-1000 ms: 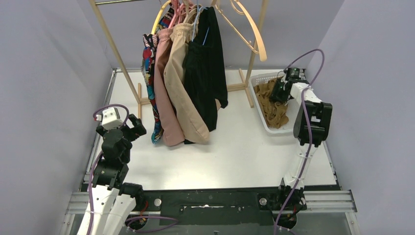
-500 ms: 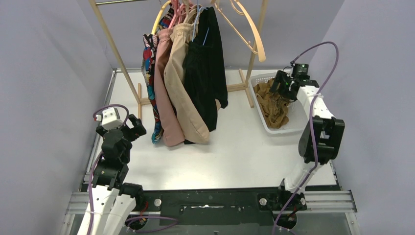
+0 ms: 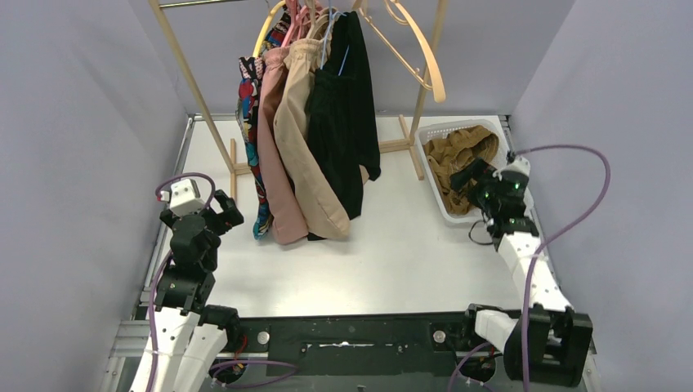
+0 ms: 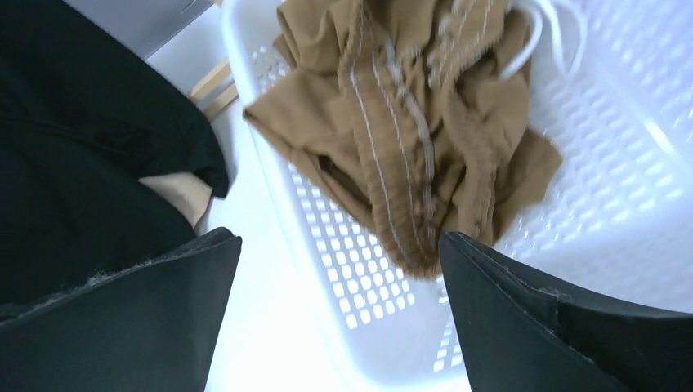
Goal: Remove the shorts from the hanger
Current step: Place the shorts in the basket, then pick up the hanger from the clothes rod.
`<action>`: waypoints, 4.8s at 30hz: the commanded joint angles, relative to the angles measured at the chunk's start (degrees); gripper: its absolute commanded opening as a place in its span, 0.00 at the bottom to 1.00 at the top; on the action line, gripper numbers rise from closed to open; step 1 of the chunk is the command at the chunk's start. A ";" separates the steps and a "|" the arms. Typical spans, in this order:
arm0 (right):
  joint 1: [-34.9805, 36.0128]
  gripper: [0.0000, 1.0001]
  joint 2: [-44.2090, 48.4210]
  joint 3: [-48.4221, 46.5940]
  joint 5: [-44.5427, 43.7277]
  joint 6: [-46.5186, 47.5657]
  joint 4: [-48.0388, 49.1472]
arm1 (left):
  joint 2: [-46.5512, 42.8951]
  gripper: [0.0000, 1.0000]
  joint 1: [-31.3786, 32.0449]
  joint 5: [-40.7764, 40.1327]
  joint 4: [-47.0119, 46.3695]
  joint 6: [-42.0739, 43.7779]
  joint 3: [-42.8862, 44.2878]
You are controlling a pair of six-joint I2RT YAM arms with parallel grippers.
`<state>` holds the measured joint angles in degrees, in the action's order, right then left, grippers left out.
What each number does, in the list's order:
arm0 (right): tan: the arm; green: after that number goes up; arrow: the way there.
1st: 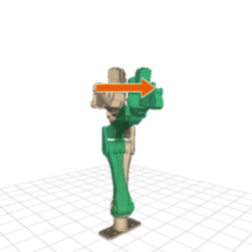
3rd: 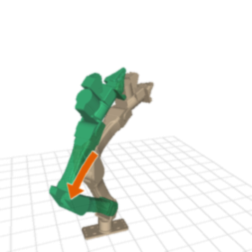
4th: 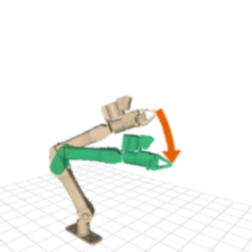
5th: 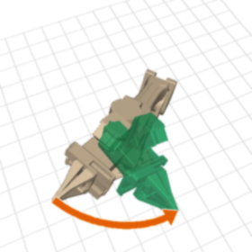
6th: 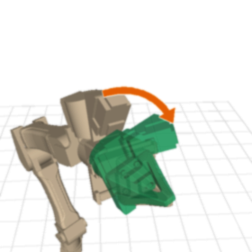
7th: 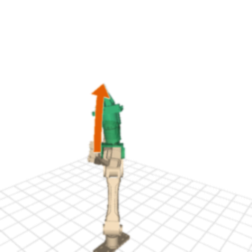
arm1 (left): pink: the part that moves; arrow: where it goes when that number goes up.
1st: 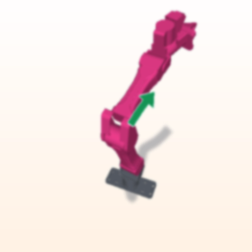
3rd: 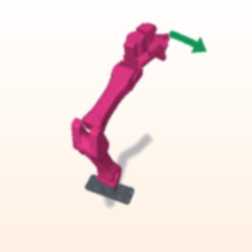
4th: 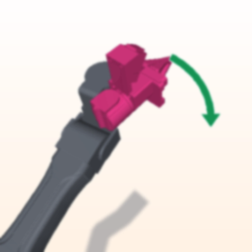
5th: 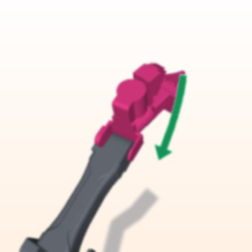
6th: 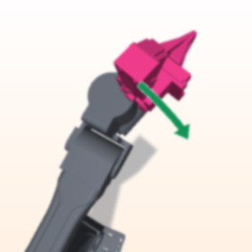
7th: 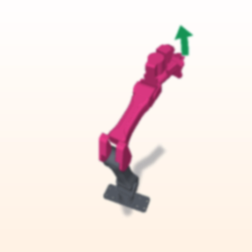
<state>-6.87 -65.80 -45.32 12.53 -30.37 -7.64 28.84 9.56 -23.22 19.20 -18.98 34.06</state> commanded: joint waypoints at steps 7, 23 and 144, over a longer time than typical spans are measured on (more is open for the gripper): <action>-1.22 0.98 10.94 11.44 26.26 3.07 20.96 | 0.96 0.91 -0.77 -0.42 -3.41 0.61 0.94; 38.00 0.98 9.30 -3.30 -3.15 18.75 3.00 | 2.29 0.91 -1.16 1.90 -4.46 0.88 0.67; 43.15 0.00 -24.84 -64.59 -17.24 35.45 5.06 | 0.50 0.91 -1.46 2.89 -3.67 0.96 0.27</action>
<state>36.27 -94.72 -107.92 -8.93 6.31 -5.39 29.82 8.51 -20.14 17.98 -17.82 33.34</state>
